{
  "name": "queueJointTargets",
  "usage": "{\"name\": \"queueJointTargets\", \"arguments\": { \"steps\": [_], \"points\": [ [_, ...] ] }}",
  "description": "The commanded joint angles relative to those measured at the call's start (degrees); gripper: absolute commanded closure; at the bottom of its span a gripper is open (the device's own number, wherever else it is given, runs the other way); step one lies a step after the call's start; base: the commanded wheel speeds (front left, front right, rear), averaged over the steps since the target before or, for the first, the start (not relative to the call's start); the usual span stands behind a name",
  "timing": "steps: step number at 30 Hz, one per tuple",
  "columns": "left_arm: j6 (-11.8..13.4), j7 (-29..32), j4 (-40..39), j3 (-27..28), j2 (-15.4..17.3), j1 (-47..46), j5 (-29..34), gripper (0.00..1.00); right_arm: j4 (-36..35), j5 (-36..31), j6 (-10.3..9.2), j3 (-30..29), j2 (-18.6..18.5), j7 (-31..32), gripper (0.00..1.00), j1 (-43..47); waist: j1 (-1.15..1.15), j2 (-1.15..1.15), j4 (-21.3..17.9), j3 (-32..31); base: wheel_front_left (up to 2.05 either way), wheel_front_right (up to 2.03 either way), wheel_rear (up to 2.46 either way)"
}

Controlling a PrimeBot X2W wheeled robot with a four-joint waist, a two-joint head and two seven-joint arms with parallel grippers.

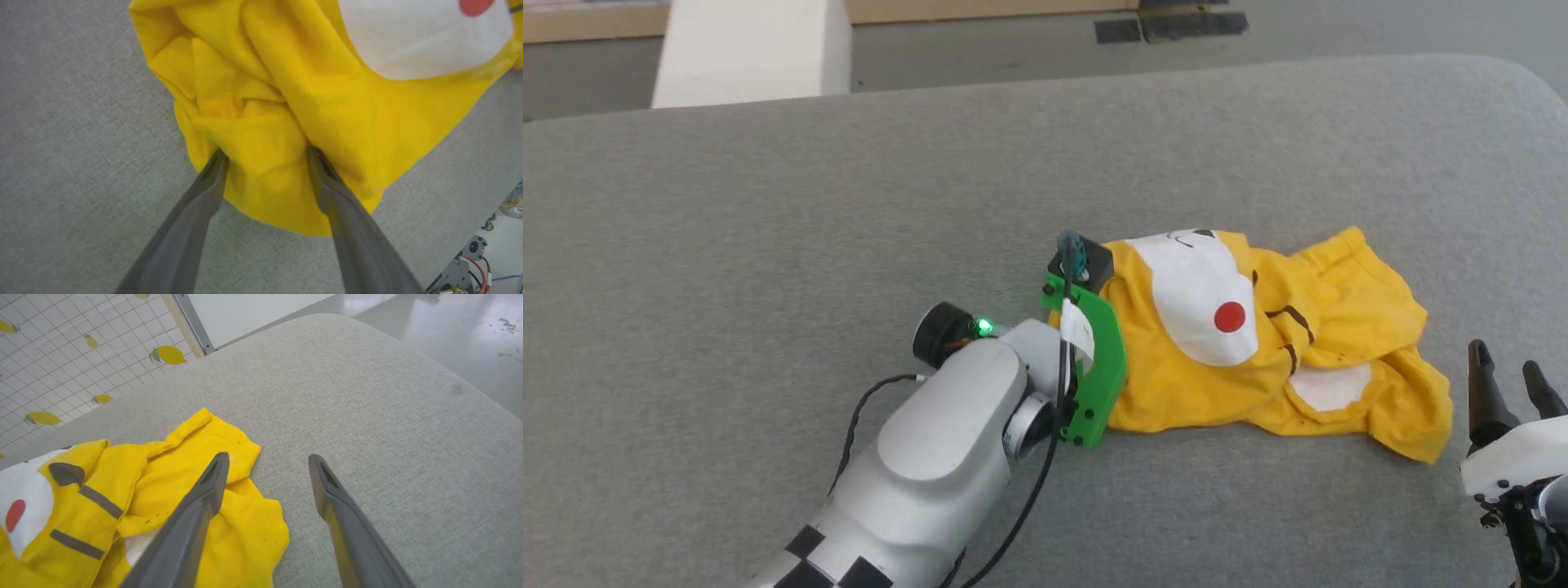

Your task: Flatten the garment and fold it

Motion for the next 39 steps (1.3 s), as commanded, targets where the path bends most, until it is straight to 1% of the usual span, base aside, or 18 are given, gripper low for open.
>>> {"name": "queueJointTargets", "arguments": {
  "steps": [1, 3, 4, 5, 8, 11, 16, 19, 21, 23, 26, 29, 32, 34, 36, 37, 38, 39],
  "points": [
    [0.07, -0.1, 0.98, -0.74, 0.0, -0.97, -0.25, 0.0, 0.32, 0.42, -0.08, 0.1, 0.01, -0.59, 0.0, -0.88, 0.0, 0.0, -1.96, 1.98, 0.0, 0.0, 0.0],
    [0.2, -0.05, 2.3, -1.65, 0.0, -1.03, -1.14, 0.0, 0.6, 0.31, -0.08, 0.06, 0.01, -0.91, 0.0, -0.95, 0.0, 0.0, -2.0, 2.22, 0.0, 0.0, 0.0],
    [0.26, -0.42, 2.59, -1.91, 0.0, -1.09, -1.6, 0.61, 0.71, 0.3, -0.08, 0.02, 0.01, -1.04, 0.0, -0.97, 0.0, 0.0, -1.92, 2.27, 0.0, 0.0, 0.0],
    [0.16, -0.67, 2.91, -2.21, 0.0, -1.04, -2.49, 1.0, 0.86, 0.23, -0.08, -0.07, 0.01, -1.17, 0.0, -0.95, 0.0, 0.0, -1.7, 2.25, 0.0, 0.0, 0.0],
    [-0.16, -2.68, 2.63, -2.21, 0.0, -1.09, -5.25, 1.0, 1.16, -0.28, -0.08, -0.01, 0.01, -1.25, 0.0, -0.98, 0.0, 0.0, -0.78, 1.79, 0.0, 0.0, 0.0],
    [0.2, -6.81, 1.21, -0.57, 0.0, -1.09, -8.44, 1.0, 1.47, -0.83, -0.08, -0.01, 0.01, -1.17, 0.0, -0.78, 0.0, 0.0, 0.82, 0.34, 0.0, 0.0, 0.0],
    [1.4, -14.66, -2.46, 4.56, 0.2, -0.56, -12.08, 1.0, 1.6, -1.61, -0.08, -0.07, 0.01, -0.55, 0.0, 0.23, 0.0, 0.0, 4.76, -3.2, 0.0, 0.0, 0.0],
    [2.84, -19.04, -5.18, 8.42, 2.08, 0.55, -12.99, 1.0, 1.49, -1.93, -0.08, 0.34, 0.02, -0.12, 0.0, 0.8, 0.0, 0.0, 7.12, -5.37, 0.0, 0.0, 0.0],
    [4.34, -21.05, -7.02, 11.11, 4.1, 2.28, -13.69, 1.0, 1.4, -1.96, -0.08, 1.06, 0.02, 0.36, 0.0, 1.12, 0.0, 0.0, 8.51, -6.51, 0.0, 0.0, 0.0],
    [6.47, -22.34, -8.69, 13.98, 6.5, 5.04, -14.58, 1.0, 1.33, -1.95, -0.08, 1.97, 0.02, 0.62, 0.0, 1.3, 0.0, 0.0, 9.62, -7.54, 0.0, 0.0, 0.0],
    [10.47, -23.02, -11.02, 18.39, 10.59, 11.48, -16.37, 1.0, 1.5, -1.58, -0.08, 3.44, 0.02, 0.91, 0.0, 1.62, 0.0, 0.0, 10.82, -8.71, 0.0, 0.0, 0.0],
    [14.55, -24.06, -13.38, 22.55, 13.51, 18.97, -18.18, 1.0, 1.87, -1.22, -0.08, 4.7, 0.02, 1.06, 0.0, 1.89, 0.0, 0.0, 11.45, -9.24, 0.0, 0.0, 0.0],
    [18.27, -24.61, -15.35, 26.14, 14.87, 27.35, -20.54, 1.0, 2.27, -0.94, -0.08, 5.88, 0.02, 1.12, 0.0, 2.2, 0.0, 0.0, 11.81, -9.35, 0.0, 0.0, 0.0],
    [19.28, -24.18, -15.9, 27.32, 14.52, 31.68, -22.44, 1.0, 2.53, -0.78, -0.08, 6.31, 0.02, 1.03, 0.0, 2.32, 0.0, 0.0, 11.99, -9.27, 0.0, 0.0, 0.0],
    [19.56, -24.42, -16.67, 28.29, 13.58, 34.28, -24.09, 1.0, 2.82, -0.73, -0.08, 6.58, 0.02, 0.93, 0.0, 2.33, 0.0, 0.0, 12.17, -9.11, 0.0, 0.0, 0.0],
    [19.46, -25.17, -17.24, 28.89, 13.11, 34.93, -24.62, 0.62, 2.94, -0.71, -0.08, 6.67, 0.02, 0.87, 0.0, 2.34, 0.0, 0.0, 12.25, -9.1, 0.0, 0.0, 0.0],
    [19.25, -26.41, -18.0, 29.61, 12.72, 35.46, -24.93, 0.0, 3.09, -0.71, -0.08, 6.81, 0.02, 0.81, 0.0, 2.36, 0.0, 0.0, 12.3, -9.15, 0.0, 0.0, 0.0],
    [18.72, -27.64, -18.91, 30.59, 12.14, 35.7, -25.65, 0.0, 3.2, -0.67, -0.08, 6.96, 0.02, 0.78, 0.0, 2.37, 0.0, 0.0, 12.34, -9.17, 0.0, 0.0, 0.0]
  ]
}}
